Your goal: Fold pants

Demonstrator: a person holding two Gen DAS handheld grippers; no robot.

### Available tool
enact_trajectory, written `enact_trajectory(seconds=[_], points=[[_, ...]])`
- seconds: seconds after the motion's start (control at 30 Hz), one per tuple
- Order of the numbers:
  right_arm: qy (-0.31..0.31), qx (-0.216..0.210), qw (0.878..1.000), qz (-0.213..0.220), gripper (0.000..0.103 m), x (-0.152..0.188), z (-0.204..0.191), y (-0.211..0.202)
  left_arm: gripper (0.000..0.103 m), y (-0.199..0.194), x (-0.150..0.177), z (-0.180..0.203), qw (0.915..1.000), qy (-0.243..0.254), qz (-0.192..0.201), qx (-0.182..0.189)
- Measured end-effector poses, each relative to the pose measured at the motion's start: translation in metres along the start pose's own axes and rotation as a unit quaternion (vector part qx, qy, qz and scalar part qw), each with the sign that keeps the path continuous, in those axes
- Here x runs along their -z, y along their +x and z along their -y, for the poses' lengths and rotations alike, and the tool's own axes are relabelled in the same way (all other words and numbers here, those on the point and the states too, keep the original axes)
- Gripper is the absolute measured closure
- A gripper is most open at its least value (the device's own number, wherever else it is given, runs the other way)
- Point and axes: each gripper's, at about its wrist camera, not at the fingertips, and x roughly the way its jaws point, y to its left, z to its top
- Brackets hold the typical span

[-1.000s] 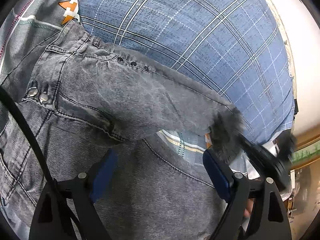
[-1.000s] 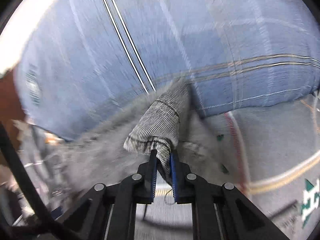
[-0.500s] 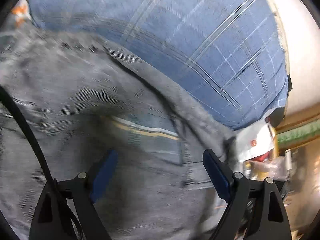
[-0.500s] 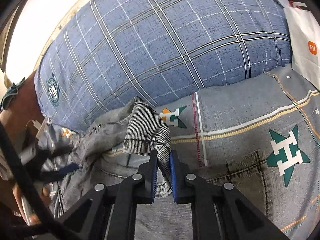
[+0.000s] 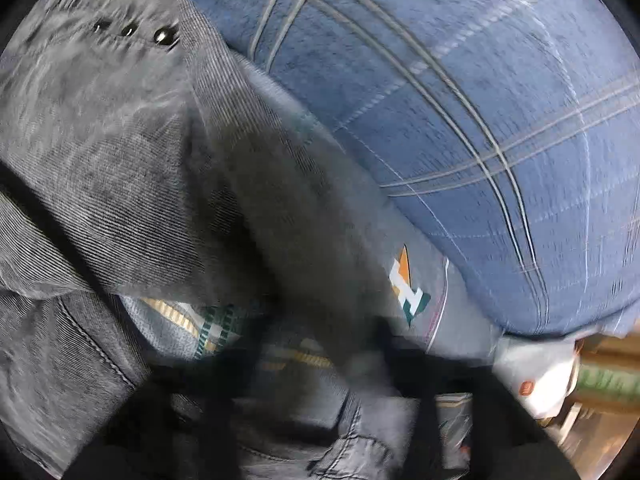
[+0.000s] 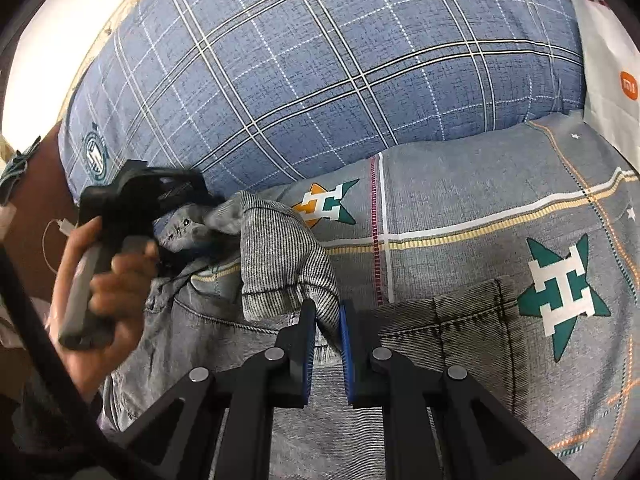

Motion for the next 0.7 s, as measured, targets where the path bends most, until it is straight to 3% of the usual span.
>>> enact_trajectory(seconds=[0.07,0.13,0.33,0.43,0.5,0.7], points=[[0.008,0.009,1.000,-0.003,0.091,-0.002,0.008,0.004,0.097,-0.015,0.007,0.000,0.9996,0.001,0.020,0.020],[0.023,0.005,1.000,0.005,0.091,-0.005,0.018,0.003,0.098,-0.049,0.023,-0.002,0.9968,0.016,0.068,0.040],[-0.019,-0.022,0.995,0.099,0.091,-0.010,0.003,-0.038,0.098,-0.134,0.082,-0.042,0.9850,0.018,0.123,0.120],[-0.045,-0.004,0.996,0.082,0.092,-0.006,-0.004,-0.035,0.098,-0.154,0.122,-0.085,0.9801,0.018,0.146,0.134],[-0.059,0.037,0.996,0.060,0.092,0.001,-0.005,-0.031,0.098,-0.155,0.142,-0.109,0.9773,0.021,0.160,0.137],[-0.015,0.008,0.999,0.027,0.091,0.041,-0.003,-0.022,0.098,-0.120,0.181,-0.177,0.9762,0.037,0.175,0.121]])
